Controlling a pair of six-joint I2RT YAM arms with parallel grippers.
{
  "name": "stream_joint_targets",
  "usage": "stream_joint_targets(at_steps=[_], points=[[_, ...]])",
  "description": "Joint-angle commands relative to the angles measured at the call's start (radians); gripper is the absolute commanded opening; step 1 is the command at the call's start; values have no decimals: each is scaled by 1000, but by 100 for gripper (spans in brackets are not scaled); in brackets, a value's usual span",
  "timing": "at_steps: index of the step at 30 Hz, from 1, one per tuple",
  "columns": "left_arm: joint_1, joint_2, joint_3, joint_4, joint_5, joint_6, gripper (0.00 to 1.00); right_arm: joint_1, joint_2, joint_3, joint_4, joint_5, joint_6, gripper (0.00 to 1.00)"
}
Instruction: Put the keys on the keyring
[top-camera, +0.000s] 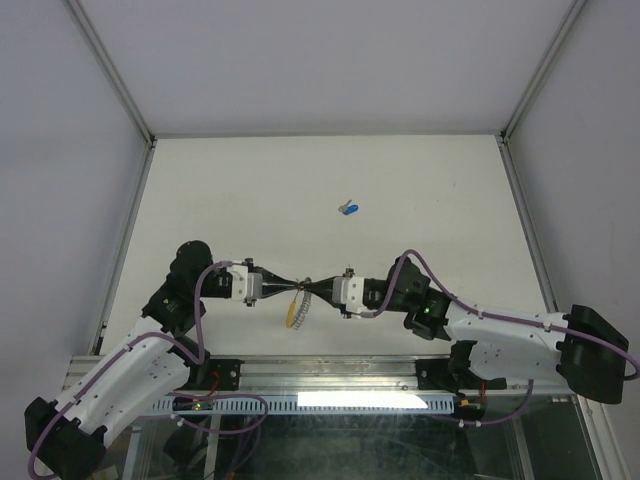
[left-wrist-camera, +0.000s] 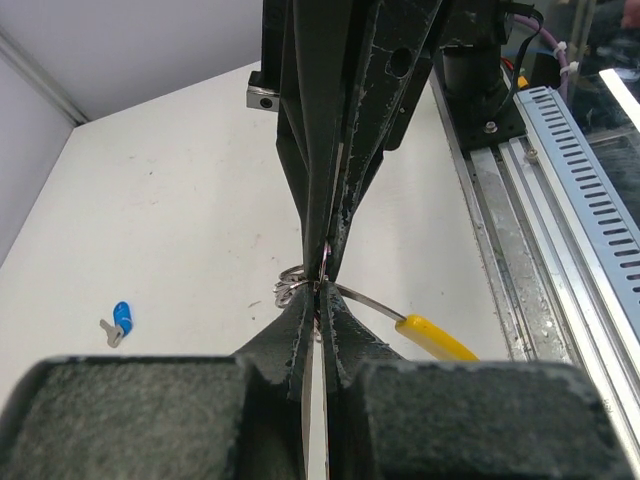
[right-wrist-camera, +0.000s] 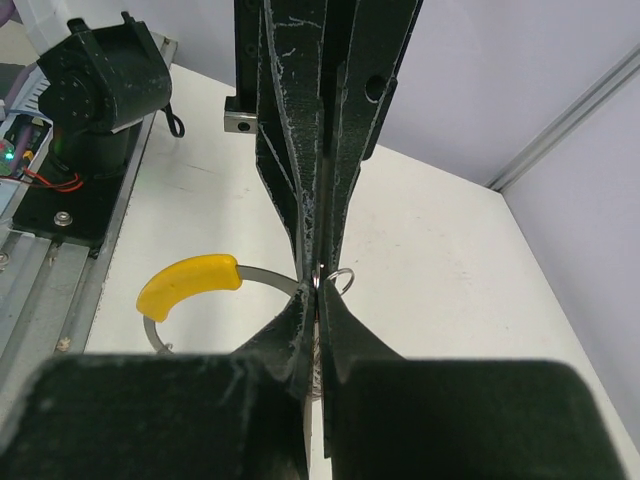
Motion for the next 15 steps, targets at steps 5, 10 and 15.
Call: stream_joint_targets(at_steps=[5,10,15], points=[[-16,4,37,-5,49,69,0,-17,23,-14,20,77,34,9],[-16,7,42,-39,43,93,0,-18,23,-15,2,93,35,11],[-17,10,46,-63,31,109,0,-17,24,-9,-23,97,34,8]])
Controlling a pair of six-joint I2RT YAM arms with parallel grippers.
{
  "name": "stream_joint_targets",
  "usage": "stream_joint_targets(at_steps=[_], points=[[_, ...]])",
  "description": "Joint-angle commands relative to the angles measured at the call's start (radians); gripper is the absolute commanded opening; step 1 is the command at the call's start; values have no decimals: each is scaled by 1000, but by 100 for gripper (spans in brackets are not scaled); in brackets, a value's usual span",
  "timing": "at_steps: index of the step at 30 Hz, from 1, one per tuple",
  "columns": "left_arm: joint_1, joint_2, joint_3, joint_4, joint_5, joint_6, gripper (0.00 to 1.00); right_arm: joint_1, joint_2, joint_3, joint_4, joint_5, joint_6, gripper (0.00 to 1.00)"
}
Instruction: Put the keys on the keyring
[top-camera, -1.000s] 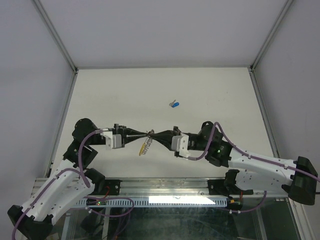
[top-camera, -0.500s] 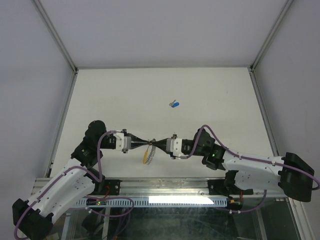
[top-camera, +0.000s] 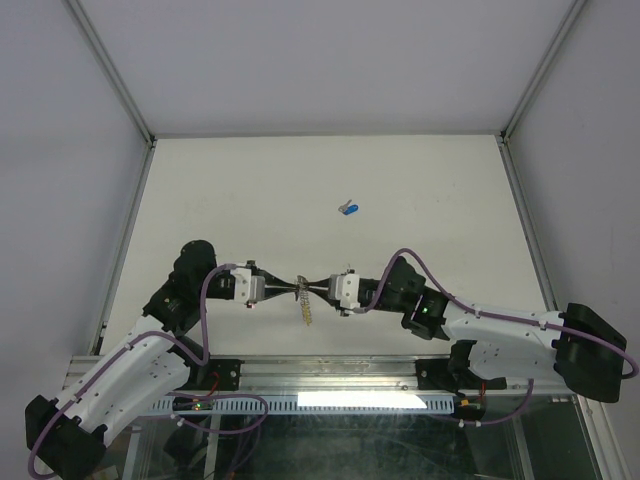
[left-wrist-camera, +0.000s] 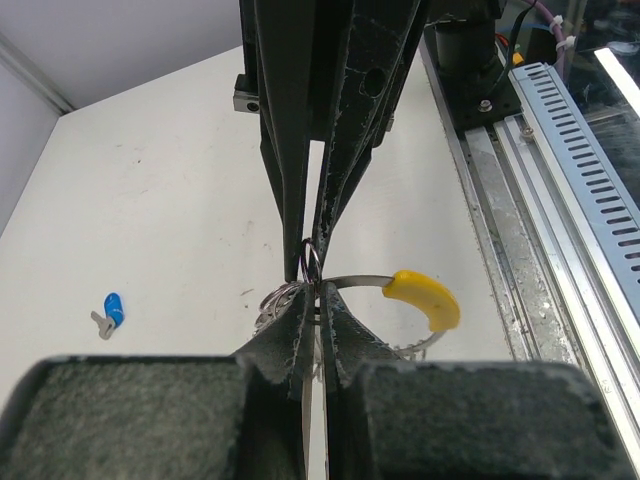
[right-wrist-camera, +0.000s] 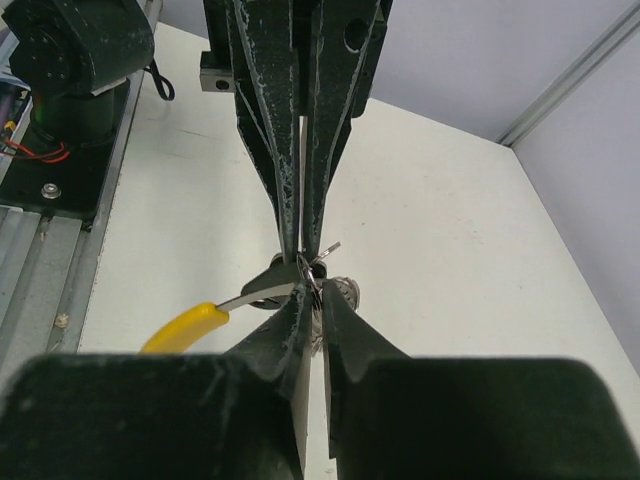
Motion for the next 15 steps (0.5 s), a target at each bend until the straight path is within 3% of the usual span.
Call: stream_joint_targets(at_steps=[1,8,15], points=[[-15,-2,46,-1,25,38,0,-12,2,6,-4,52,10,7],[-20,15,61,-26,13,52,0,-12,4,43,-89,36,15,0],[-20,12,77,-25,-25,19,0,-21,-23,48,-50,18,68,0]])
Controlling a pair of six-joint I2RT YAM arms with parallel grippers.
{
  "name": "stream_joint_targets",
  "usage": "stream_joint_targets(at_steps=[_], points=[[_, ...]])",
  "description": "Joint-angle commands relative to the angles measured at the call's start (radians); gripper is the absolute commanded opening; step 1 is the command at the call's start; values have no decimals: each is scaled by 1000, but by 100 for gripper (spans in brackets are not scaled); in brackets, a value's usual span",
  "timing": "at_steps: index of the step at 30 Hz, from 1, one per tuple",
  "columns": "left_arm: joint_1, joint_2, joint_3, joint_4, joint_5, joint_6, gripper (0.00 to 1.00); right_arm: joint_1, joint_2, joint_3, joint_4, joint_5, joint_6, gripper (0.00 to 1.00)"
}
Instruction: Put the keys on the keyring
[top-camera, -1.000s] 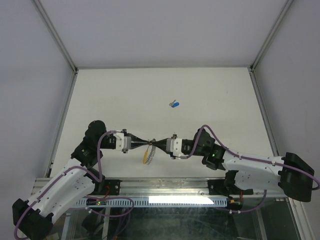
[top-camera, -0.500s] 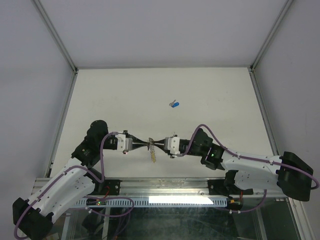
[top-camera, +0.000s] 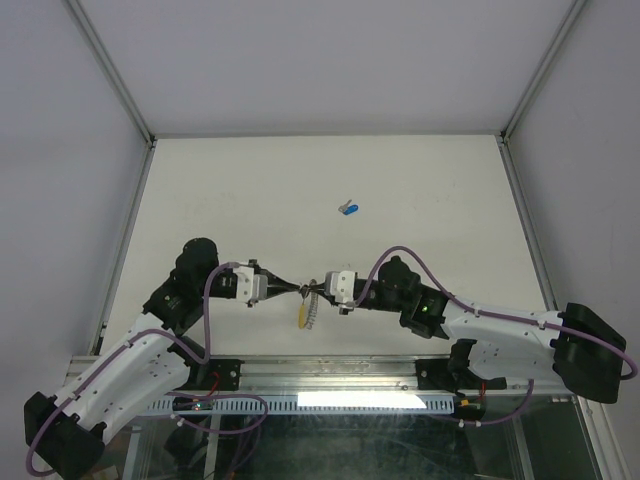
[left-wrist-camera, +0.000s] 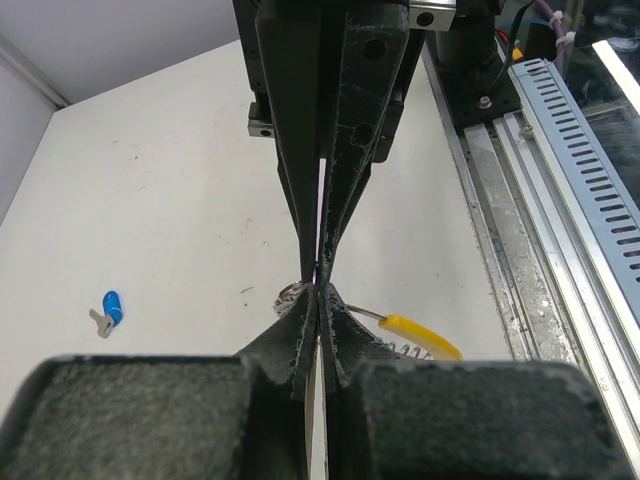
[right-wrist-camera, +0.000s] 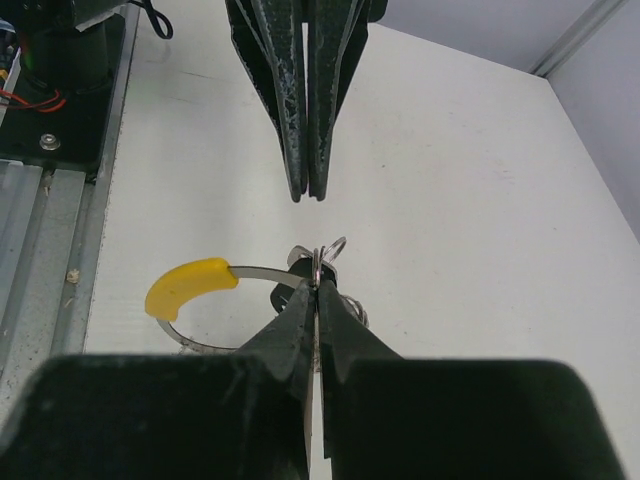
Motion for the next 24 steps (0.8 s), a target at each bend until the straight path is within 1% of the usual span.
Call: stream_joint_targets(at_steps=[1,5,11,18,24], points=[[-8,-14,52,11,-17,-11,0,-12,-37,46,81,-6,55,0],[-7,-49,45,49,-31,-72,7,-19,-71,35,120,-29,83,0],[-8,-105,20,156,-48,-176,11,-24,-102,16,210,-47,138,0],[-7,-128,-28,284,-61,-289,17,-24,-113,13,298,-57,178,0],[-8,-151,-75,411,-156,-405,22,-24,-110,14,356,-46,189,0]])
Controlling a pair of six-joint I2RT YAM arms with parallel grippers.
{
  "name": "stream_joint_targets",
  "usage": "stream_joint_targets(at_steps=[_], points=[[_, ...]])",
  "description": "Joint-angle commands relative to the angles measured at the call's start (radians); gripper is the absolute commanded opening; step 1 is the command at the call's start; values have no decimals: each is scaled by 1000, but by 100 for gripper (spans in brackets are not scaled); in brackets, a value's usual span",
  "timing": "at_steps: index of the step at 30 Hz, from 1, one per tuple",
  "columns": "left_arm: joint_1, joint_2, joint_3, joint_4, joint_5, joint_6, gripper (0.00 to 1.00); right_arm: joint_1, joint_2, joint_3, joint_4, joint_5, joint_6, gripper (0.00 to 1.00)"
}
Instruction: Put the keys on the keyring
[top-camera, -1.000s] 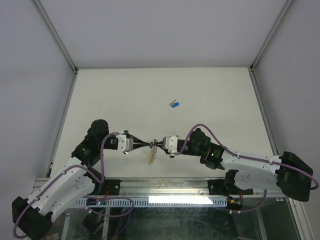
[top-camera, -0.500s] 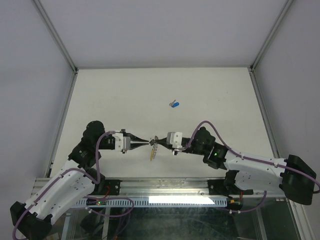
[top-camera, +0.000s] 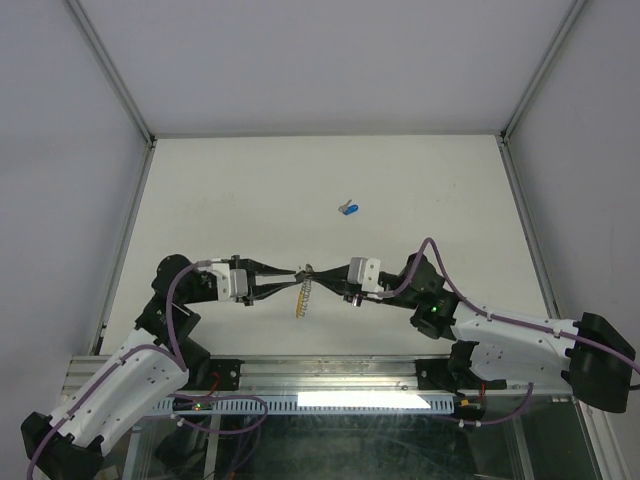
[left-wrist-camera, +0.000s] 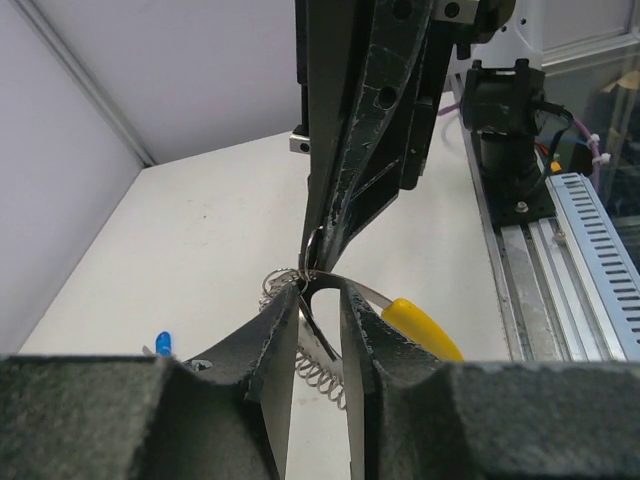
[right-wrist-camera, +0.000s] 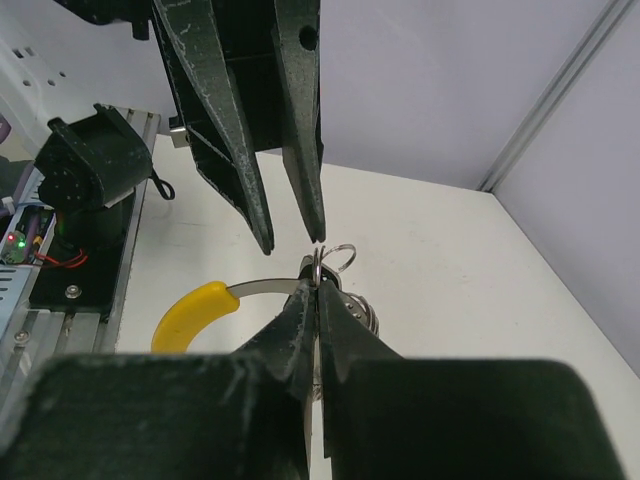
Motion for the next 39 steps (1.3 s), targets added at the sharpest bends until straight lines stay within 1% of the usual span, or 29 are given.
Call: stream_joint_targets(at_steps=[1,4,7,14,19,27,32,39], points=[[-8,-22,-33,156,-104,-124,23,-4,-24,13,151,1,32,0],[-8,-26,-50,186,-153,-156,26,-3,-21,13,176,2,38,0],[-8,-24,-64,222,-163,-176,28,-4,-17,16,189,0,41,0],[-8,23,-94,361,-110,-263,32,-4,-3,29,201,-11,41,0],[-7,40,-109,411,-83,-295,32,-4,2,32,211,-16,42,0],[-7,74,-113,417,-15,-304,17,-4,2,38,222,-20,45,0],[-8,79,-107,413,-15,-298,0,-4,3,41,226,-24,48,0],[-7,82,-79,337,-38,-249,0,-3,2,38,260,-24,63,0]])
